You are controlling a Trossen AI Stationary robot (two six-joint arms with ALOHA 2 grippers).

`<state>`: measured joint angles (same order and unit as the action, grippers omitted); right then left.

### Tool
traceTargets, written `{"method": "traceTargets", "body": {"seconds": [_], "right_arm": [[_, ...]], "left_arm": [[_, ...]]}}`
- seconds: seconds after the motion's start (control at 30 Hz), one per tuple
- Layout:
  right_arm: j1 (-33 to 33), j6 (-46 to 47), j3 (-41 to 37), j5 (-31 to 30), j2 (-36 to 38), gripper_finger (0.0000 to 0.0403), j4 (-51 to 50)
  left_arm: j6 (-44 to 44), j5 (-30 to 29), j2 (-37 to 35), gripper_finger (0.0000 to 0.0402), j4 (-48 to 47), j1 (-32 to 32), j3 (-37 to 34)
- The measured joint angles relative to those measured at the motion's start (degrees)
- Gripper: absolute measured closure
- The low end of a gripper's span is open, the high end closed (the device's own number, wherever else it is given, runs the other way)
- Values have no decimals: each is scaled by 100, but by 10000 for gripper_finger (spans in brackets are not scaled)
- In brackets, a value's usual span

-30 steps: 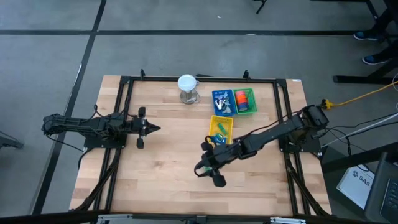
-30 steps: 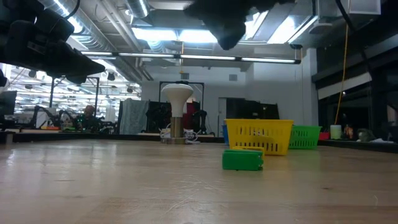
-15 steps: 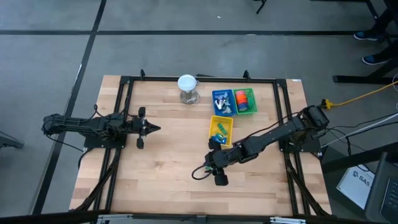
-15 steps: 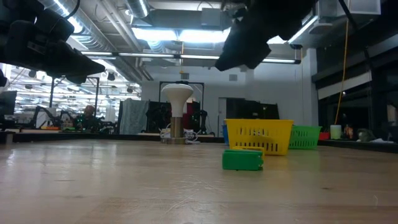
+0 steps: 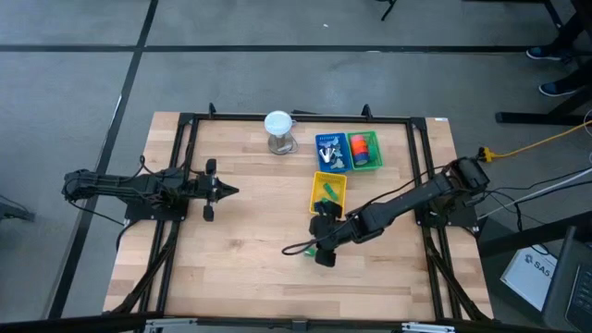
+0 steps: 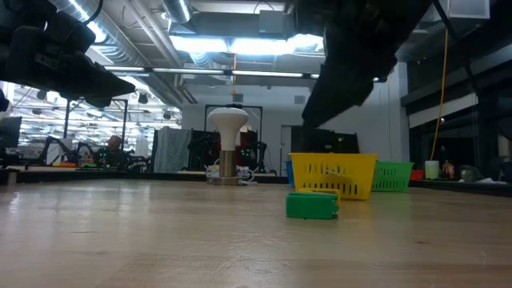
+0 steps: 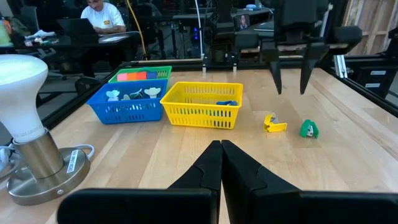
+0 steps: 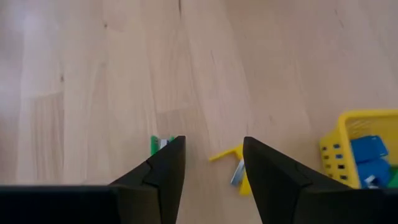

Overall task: Pick and place Stapler, Stapler remover, tape
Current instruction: Put the yellow stapler into the yellow bin

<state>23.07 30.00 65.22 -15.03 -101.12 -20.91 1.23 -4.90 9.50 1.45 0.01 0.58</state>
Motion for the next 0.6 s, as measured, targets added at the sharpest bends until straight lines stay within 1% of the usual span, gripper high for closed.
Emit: {"method": "traceTargets", "body": {"seconds": [0.23,0.43,0.6], "right_arm": [[0,277,-3,-19,-365,238,11],[0,433,-3,-480,-573,238,-58],[0,542,-3,-490,-614,238,-290]], "left_arm": [[0,1,2,400,0,-2,0],[0,0,1,400,0,0,0],[0,1,1,400,0,-1,0]]}}
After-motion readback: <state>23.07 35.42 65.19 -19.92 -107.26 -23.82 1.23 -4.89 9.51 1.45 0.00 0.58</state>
